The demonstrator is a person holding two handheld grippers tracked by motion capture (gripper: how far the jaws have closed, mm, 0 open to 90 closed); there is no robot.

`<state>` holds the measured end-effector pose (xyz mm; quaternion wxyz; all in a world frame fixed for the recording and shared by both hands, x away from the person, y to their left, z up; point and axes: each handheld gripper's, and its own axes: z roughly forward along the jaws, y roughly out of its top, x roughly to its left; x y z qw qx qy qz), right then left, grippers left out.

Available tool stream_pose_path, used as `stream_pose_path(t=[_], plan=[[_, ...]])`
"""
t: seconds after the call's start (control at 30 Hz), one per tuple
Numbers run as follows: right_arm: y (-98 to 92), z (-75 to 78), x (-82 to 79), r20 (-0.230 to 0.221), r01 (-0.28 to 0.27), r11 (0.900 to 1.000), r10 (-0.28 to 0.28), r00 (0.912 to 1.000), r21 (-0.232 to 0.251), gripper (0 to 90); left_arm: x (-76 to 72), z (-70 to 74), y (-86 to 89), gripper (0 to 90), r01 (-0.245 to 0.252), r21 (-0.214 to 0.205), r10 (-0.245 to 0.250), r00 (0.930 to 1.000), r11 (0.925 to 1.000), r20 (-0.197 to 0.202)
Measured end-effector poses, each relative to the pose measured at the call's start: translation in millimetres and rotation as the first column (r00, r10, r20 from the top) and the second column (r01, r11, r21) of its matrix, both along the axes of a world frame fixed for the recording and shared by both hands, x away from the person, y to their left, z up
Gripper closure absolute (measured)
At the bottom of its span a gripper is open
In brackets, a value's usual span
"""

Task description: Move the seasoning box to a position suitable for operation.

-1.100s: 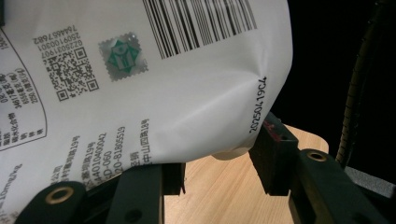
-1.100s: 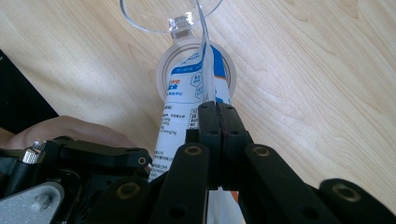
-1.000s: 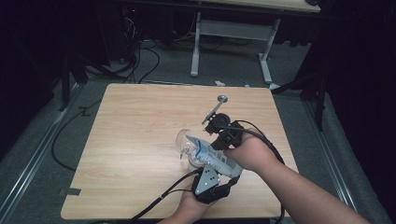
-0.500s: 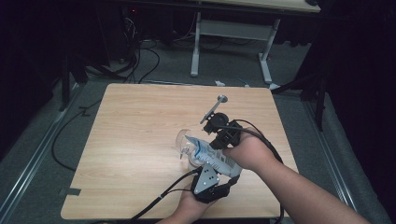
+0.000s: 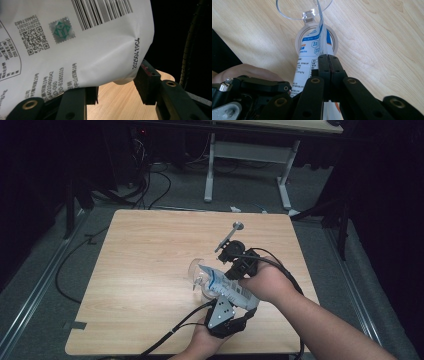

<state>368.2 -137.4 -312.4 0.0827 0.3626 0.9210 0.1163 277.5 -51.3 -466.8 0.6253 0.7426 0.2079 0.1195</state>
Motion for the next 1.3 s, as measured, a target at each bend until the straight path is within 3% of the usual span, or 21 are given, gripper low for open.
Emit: stream_pose_path(t=[1.3], plan=[[-2.0, -2.6, -2.2, -0.004, -0.009, 0.9999, 0.009, 1.0000, 0.011, 90.0, -2.9, -6.1, 1.6, 58.3, 0.003, 0.016, -0.003, 0.9999, 0.9999, 0.015]])
